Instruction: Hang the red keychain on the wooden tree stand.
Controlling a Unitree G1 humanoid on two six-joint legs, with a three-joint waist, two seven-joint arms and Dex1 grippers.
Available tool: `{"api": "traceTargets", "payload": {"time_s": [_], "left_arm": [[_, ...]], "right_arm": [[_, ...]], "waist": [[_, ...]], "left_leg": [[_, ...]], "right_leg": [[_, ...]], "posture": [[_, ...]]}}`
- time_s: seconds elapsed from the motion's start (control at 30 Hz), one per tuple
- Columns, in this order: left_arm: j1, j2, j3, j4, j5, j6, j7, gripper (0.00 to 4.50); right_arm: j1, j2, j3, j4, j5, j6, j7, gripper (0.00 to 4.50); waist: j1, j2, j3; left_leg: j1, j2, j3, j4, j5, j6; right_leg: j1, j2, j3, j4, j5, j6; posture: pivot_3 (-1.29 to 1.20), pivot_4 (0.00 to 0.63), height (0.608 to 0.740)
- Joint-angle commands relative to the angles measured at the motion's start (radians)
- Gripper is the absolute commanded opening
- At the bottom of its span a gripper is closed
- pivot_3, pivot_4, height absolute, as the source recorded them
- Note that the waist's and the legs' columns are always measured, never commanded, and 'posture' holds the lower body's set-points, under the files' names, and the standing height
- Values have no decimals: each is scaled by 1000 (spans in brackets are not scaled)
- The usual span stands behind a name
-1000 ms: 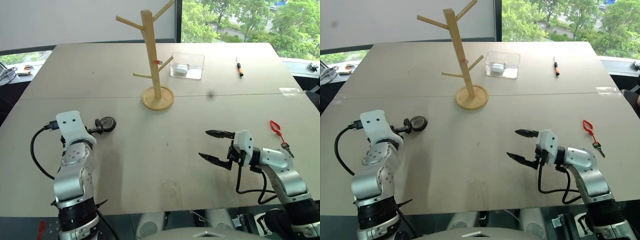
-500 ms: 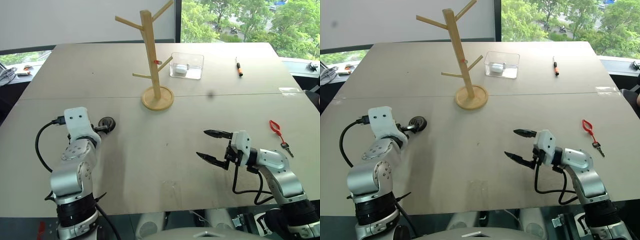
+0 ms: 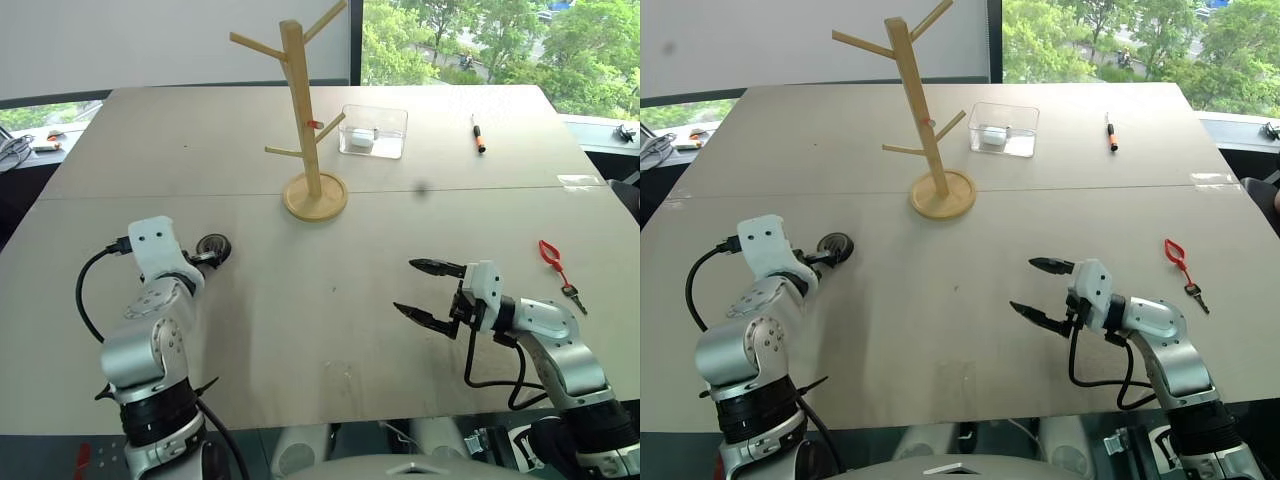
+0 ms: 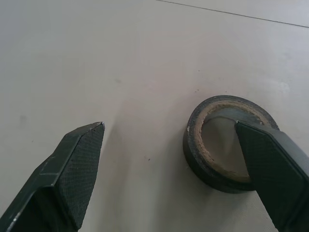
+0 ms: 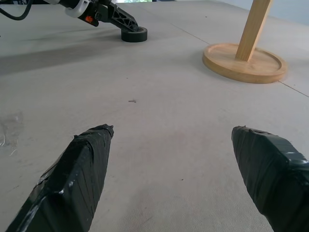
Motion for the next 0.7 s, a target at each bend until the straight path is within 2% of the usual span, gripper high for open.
{"api": "traceTargets", "payload": {"time_s": [0.03,0.33,0.47,0.57,0.7], "left_arm": [[-13,13,21,-4,0,14,1,4500],[-23,53,11,12,11,33,-9,4500],[-21,34,34,20,-10,43,-15,4500],[-24,20,45,17,-19,50,-14,3655],[-27,14,49,12,-25,56,-14,1901]], "right_arm": [[0,2,-19,-14,16,-6,-5,4204],[0,7,-16,-18,15,0,-17,4204],[5,7,-16,-27,17,8,-24,4204],[6,5,-17,-32,18,15,-29,4244],[6,5,-19,-38,19,22,-33,4244]], "waist": [[0,0,0],[0,0,0],[0,0,0],[0,0,0],[0,0,0]], "left_leg": [[0,0,0,0,0,0],[0,0,0,0,0,0],[0,0,0,0,0,0],[0,0,0,0,0,0],[0,0,0,0,0,0]], "right_leg": [[0,0,0,0,0,0],[0,0,0,0,0,0],[0,0,0,0,0,0],[0,-1,1,0,0,0],[0,-1,1,0,0,0]], "posture": [[0,150,740],[0,150,740],[0,150,740],[0,150,740],[0,150,740]]}}
